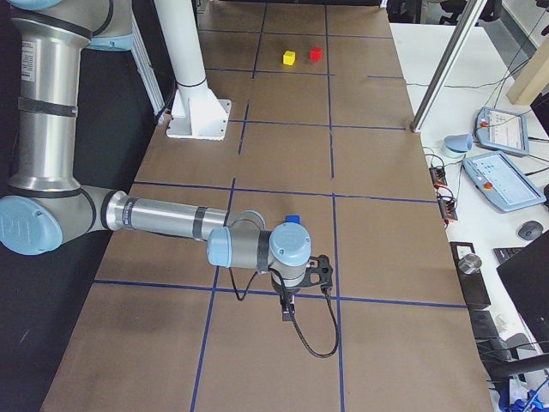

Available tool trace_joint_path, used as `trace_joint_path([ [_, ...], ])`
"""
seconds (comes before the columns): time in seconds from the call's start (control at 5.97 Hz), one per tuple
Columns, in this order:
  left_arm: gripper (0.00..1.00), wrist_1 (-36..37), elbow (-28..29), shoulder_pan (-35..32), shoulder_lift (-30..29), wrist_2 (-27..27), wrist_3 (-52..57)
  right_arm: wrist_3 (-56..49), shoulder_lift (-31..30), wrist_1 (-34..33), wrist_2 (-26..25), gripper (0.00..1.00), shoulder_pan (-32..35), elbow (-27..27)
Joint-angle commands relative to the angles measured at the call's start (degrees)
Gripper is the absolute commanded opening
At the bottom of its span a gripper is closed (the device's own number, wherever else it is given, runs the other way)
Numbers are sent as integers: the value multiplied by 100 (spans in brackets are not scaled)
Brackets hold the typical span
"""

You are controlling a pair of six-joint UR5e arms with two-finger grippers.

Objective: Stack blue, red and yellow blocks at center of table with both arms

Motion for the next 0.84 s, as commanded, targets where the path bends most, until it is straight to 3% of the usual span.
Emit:
trace_joint_path([
  [0.0,100,-9,0,0,-3,15,9,0,0,0,0,100,0,-12],
  [0.34,100,0,0,0,-3,-3,9,0,35,17,96,100,-52,14],
  [0.5,100,0,0,0,-3,-3,9,35,78,331,184,100,-462,49],
  [0.67,100,0,0,0,-3,-3,9,801,88,943,184,100,-910,67],
])
